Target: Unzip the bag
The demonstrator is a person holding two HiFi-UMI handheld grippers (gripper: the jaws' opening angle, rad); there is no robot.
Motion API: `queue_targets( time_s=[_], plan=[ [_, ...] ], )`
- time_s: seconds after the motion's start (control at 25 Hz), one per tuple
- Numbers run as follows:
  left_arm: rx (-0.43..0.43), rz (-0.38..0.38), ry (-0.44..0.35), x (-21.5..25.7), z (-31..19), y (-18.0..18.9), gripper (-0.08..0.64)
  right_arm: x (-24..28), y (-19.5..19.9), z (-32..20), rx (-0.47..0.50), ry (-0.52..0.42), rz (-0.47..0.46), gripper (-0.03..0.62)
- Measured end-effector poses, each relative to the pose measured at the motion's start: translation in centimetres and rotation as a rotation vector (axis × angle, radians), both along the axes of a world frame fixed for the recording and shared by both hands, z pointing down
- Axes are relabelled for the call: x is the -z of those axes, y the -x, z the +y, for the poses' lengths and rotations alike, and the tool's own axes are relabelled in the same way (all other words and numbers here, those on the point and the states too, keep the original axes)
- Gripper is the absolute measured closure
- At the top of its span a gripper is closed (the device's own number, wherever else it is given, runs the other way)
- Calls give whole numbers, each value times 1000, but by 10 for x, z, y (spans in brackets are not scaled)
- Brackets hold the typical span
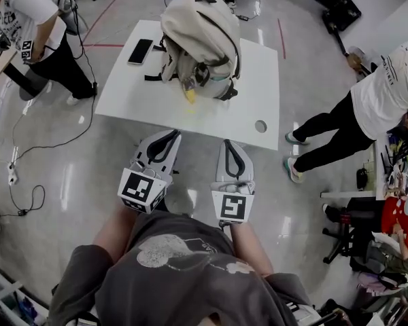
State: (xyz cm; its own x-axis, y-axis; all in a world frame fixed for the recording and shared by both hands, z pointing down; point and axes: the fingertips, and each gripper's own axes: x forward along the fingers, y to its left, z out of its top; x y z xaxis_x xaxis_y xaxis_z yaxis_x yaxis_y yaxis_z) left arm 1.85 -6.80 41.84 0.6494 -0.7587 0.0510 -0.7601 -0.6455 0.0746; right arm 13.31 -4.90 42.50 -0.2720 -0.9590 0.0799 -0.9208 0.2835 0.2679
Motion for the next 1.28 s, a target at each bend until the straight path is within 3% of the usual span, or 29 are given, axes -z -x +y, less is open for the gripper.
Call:
queue_targets(
  time_s=[0.44,0.76,1.28],
  plan=[
    [53,-13,29,-4,84,-22,540,-14,-21,83,68,30,-34,603],
    [87,1,50,-2,105,-17,543,-16,-10,95,109,30,-54,603],
    [52,34,124,-30,133,6,543,-33,23,118,95,88,1,603]
  ],
)
